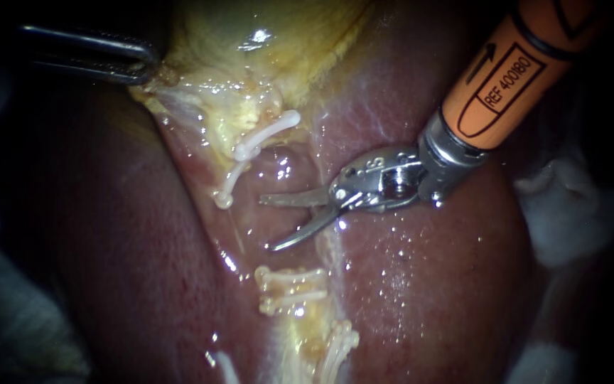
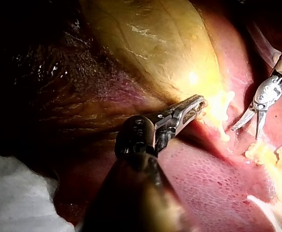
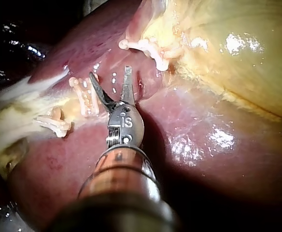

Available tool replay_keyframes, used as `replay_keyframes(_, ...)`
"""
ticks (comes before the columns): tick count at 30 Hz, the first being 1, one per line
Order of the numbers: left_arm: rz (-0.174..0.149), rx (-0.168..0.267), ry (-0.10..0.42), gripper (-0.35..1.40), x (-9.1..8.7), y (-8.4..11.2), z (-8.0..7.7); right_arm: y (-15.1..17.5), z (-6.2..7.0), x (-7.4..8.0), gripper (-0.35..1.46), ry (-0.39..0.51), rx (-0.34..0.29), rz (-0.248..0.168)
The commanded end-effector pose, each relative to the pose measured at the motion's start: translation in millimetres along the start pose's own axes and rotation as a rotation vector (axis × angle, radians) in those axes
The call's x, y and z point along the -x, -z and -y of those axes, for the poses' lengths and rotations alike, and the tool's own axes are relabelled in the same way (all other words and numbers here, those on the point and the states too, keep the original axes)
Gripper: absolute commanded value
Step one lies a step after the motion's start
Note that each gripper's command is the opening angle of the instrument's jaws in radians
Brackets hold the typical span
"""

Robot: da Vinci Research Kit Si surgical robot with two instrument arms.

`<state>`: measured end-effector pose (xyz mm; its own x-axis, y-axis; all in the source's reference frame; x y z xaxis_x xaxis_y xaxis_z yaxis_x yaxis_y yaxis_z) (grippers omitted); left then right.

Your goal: Go back from the cut right tube

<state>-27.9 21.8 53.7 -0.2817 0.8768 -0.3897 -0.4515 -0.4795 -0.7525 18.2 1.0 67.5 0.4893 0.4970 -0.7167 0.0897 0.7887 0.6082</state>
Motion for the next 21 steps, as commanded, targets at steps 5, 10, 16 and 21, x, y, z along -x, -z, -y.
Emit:
replay_keyframes(5,0.001,0.001,-0.001,-0.35,0.0,0.0,0.3,1.5,1.6,-0.3,1.45,0.016,0.198,-0.03)
replay_keyframes(10,0.0,-0.001,-0.001,-0.35,0.0,0.1,0.8,4.1,3.4,-1.0,1.45,0.118,0.301,-0.007)
replay_keyframes(16,0.0,-0.001,-0.002,-0.35,0.0,0.0,1.0,8.0,4.7,-1.9,1.45,0.146,0.372,0.138)
replay_keyframes(21,-0.001,-0.002,-0.002,-0.35,0.1,-0.1,1.1,10.8,5.5,-1.9,1.45,0.156,0.41,0.296)
